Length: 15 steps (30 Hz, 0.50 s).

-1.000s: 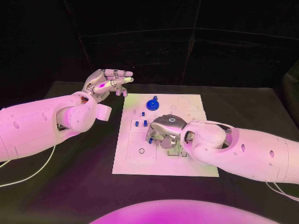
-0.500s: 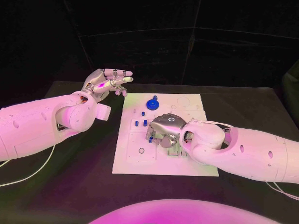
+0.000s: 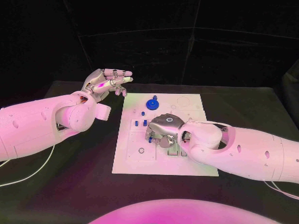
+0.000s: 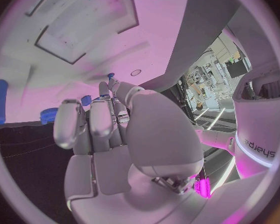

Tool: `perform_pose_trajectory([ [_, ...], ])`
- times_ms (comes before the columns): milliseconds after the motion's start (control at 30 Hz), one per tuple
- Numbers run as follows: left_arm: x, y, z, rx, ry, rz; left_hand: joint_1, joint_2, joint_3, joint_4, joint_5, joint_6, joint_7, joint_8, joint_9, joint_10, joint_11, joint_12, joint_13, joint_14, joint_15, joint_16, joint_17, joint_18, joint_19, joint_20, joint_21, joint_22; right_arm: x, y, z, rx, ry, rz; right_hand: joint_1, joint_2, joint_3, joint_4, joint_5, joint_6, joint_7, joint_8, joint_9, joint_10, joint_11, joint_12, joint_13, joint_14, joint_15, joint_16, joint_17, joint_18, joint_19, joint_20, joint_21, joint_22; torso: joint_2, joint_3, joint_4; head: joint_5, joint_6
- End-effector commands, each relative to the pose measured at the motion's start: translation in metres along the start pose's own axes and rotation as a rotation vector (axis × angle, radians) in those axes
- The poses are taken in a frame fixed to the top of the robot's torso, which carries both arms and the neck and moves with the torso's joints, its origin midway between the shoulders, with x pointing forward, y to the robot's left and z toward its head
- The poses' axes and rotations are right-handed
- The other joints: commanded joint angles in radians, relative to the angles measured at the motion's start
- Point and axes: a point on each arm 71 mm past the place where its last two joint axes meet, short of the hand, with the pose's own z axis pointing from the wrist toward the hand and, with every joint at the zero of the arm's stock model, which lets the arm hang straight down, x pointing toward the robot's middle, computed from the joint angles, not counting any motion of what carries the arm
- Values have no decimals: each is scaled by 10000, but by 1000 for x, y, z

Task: Assemble the parts on the task board

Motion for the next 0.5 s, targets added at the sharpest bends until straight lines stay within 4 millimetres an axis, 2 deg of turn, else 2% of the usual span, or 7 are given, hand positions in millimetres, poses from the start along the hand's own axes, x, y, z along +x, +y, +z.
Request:
perform_pose_trajectory([
  [33,1,-1,0,21,98,-102,40,40,-20,-64,-22,12,36,47,-5,-21,24,33,-17,-101,3,-36,-12,131,-74,29,-54,-15,1,2,1,-27,178,-252,-88,27,43,1,63,28,74,-11,10,16,46,-13,13,226,54,41,-11,-111,48,2,52,10,-2,-2,10,5,-10],
  [267,1,-1,0,-4,101,-104,37,38,-24,-64,-22,7,38,46,-6,-25,25,34,-18,-105,4,-40,-21,131,-75,30,-56,-17,1,4,2,-71,309,-286,-171,-20,31,-24,60,26,72,-8,13,5,43,-16,14,223,56,38,-26,-109,44,7,50,7,-4,0,-2,13,-20],
  [433,0,-1,0,-18,96,-102,34,34,-28,-65,-23,1,41,45,-8,-32,28,34,-20,-112,6,-47,-36,131,-76,31,-59,-19,2,2,3,109,328,-330,-706,-329,-211,55,321,-171,120,-46,-11,-345,130,-200,-30,199,134,6,-109,-94,-25,64,-14,-77,-1,-2,-1,4,-31],
  [500,0,-1,0,-23,86,-98,34,34,-28,-65,-23,1,41,45,-8,-32,28,34,-20,-112,6,-47,-36,131,-76,31,-59,-19,1,1,2,158,195,-311,-1002,-542,-431,145,340,-317,161,-59,-25,-577,191,-289,-39,175,191,-43,-188,-74,-97,111,-87,-176,-5,1,4,-1,-29],
])
